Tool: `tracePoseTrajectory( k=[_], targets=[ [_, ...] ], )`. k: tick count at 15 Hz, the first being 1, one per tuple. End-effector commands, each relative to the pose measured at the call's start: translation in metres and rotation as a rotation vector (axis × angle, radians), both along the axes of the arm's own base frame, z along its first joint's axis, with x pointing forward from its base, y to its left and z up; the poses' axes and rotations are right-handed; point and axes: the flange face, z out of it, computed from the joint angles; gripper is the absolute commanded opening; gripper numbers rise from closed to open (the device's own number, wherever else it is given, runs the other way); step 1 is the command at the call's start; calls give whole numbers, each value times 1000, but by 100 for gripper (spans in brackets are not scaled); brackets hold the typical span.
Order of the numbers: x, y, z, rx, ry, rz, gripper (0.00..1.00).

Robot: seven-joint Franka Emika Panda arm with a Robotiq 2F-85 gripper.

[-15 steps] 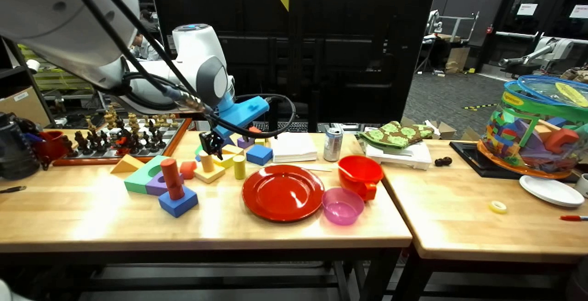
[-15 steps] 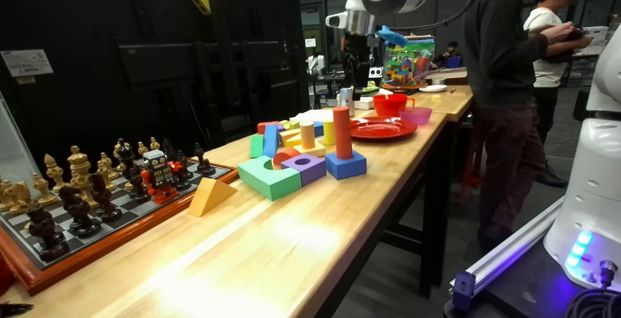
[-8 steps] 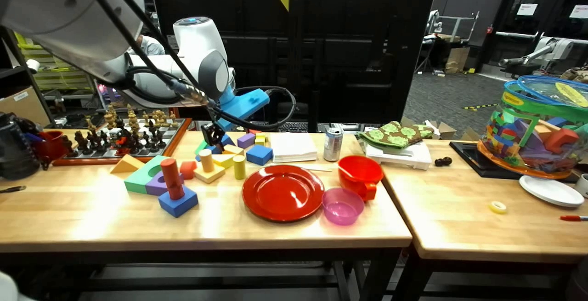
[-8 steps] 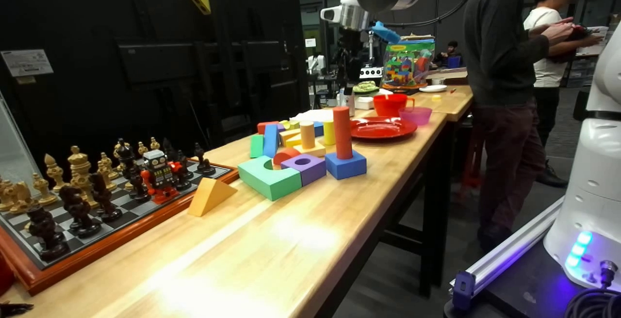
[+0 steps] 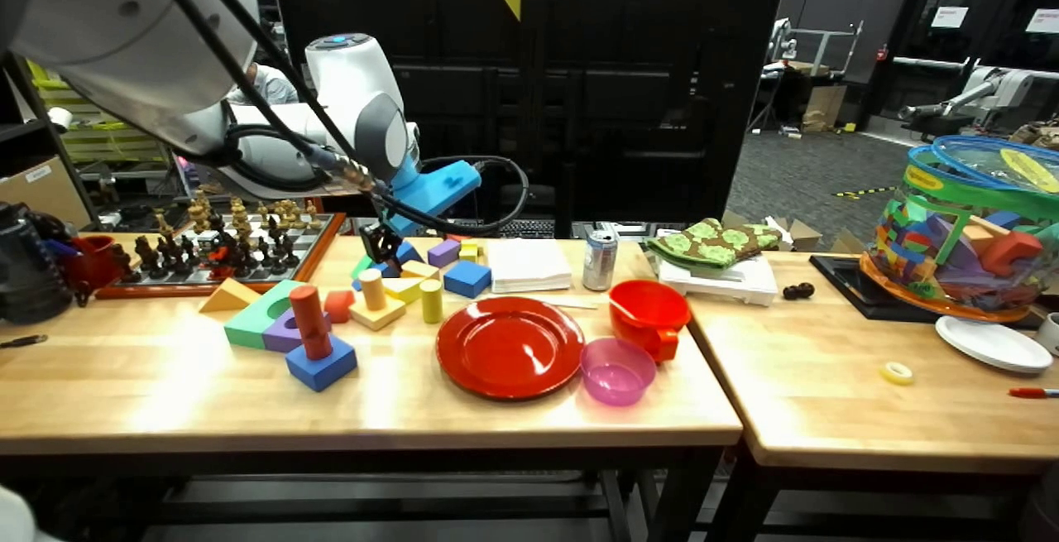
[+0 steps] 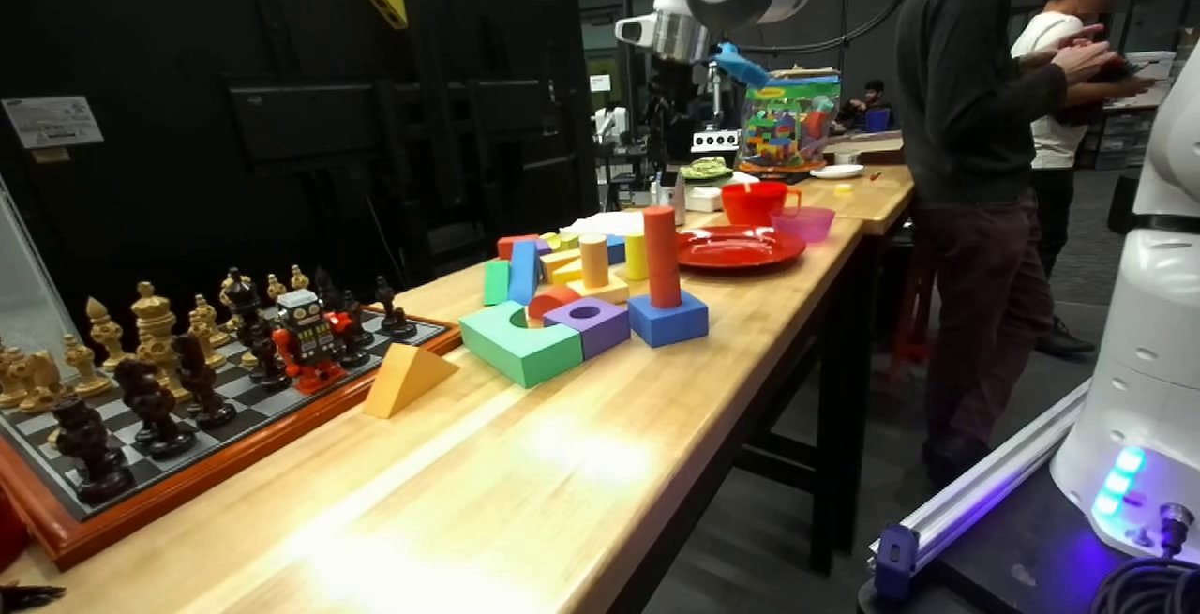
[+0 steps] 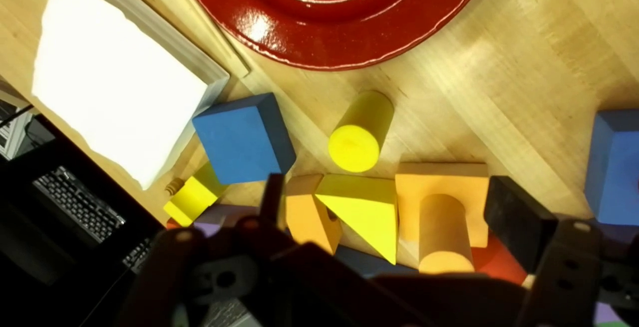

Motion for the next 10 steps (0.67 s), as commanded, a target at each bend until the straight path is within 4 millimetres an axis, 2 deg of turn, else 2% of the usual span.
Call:
tracePoseTrajectory(
  k=[1,6,10],
  targets=[
    [21,1,0,80,-25,77,100],
    [52,-2,-4,205,67,134,100],
    [65,-10,-9,195,188,74,100]
  ],
)
